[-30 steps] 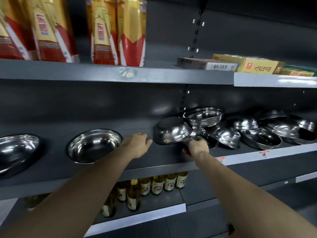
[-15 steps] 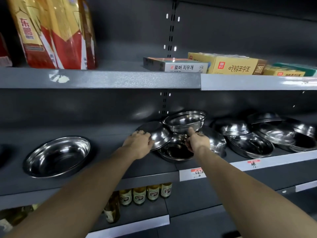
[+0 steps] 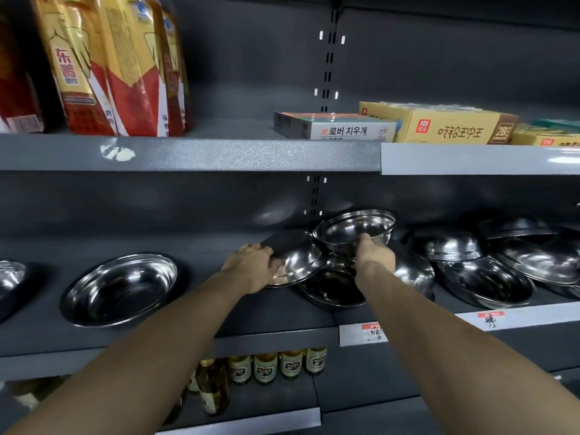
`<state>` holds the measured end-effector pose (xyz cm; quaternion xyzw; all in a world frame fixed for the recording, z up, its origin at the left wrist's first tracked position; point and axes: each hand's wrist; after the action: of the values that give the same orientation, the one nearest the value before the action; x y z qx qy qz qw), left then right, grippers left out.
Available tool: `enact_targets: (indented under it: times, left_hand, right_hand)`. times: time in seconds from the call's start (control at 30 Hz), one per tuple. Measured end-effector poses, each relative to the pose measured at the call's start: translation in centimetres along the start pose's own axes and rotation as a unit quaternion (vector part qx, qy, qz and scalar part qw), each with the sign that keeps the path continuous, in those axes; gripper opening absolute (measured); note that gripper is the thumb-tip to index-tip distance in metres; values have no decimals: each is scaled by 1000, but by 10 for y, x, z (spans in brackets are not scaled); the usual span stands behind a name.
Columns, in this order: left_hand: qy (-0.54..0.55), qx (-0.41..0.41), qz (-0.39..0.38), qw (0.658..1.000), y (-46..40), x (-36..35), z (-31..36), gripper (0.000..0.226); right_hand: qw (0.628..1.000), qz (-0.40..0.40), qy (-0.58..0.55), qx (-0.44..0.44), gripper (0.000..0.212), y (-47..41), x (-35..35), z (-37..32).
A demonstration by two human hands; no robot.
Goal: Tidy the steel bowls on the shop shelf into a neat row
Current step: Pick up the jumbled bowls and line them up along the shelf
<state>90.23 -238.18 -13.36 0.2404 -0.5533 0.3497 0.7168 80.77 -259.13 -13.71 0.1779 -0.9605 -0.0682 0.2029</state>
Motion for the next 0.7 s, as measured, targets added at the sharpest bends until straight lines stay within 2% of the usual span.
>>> enact_targets:
  times: [0.13,0.37,0.57,0.7]
  left_hand:
    - [3,3,-2,1000,1,4,-2,50]
    - [11,-7,-4,1000,-1,6,5,51]
    - [6,-4,4,1000,1,18,-2,49]
    - [7,7,7,1000,5,29,-17,49]
  right_hand:
    - [1000,25,-13,1,40,0,-1,0]
    - [988,84,-128,4,18,7,9,9]
    - [991,66,-108,35,55,16,24,16]
    - [989,29,-140,36,55,26,23,8]
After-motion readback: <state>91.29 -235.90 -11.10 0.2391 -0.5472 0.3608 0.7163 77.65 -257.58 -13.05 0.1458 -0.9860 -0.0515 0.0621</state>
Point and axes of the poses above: each hand's wrist, its own y-axis away from the middle knuckle, its own x-axis out of the back of the hand, z = x × y, and after that the axes turned 9 degrees about y, right-handed
